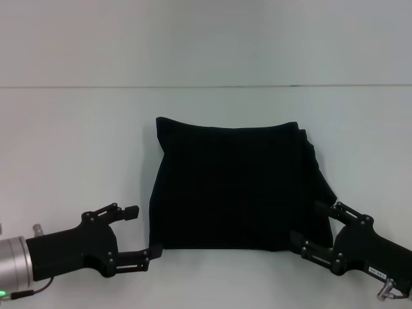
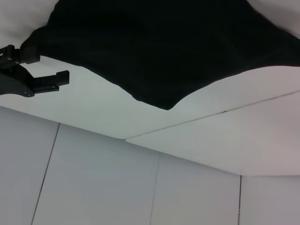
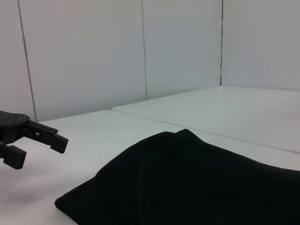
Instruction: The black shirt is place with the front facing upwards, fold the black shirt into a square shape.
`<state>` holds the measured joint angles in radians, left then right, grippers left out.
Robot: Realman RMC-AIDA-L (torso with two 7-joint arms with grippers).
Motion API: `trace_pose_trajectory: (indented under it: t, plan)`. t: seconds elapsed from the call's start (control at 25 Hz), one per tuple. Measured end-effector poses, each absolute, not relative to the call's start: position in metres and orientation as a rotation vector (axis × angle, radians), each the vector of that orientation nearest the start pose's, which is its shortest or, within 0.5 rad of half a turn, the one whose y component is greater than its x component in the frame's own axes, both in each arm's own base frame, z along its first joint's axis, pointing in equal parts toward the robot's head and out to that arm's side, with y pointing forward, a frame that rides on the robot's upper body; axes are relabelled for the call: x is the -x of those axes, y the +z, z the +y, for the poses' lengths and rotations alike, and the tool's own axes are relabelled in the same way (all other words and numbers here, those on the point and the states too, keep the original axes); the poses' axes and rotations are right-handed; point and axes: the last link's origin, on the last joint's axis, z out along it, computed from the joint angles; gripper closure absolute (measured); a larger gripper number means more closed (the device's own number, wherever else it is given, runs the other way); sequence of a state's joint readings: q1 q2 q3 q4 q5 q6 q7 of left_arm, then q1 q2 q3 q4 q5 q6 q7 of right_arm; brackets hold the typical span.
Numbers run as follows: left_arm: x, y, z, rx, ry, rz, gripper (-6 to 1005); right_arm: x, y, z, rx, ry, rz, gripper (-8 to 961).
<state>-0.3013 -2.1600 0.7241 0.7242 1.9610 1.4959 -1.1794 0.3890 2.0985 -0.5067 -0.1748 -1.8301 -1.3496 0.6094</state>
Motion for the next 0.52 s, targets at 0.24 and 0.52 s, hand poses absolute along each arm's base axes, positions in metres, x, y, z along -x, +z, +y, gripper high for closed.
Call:
trace_pose_trajectory:
  t: [0.24,0.52]
  plan:
    - [0.3078,-0.0211,0.2735,2.61,-0.628,-0.599,51,-0.3251,-0.0632,0.2652,2.39,0.7,0.472,131]
    - [0.3076,-0.0217,0.273,2.611,-0.632,-0.604,51,-0.3251,-0.0631,0.2647,2.389,0.702,0.472,131]
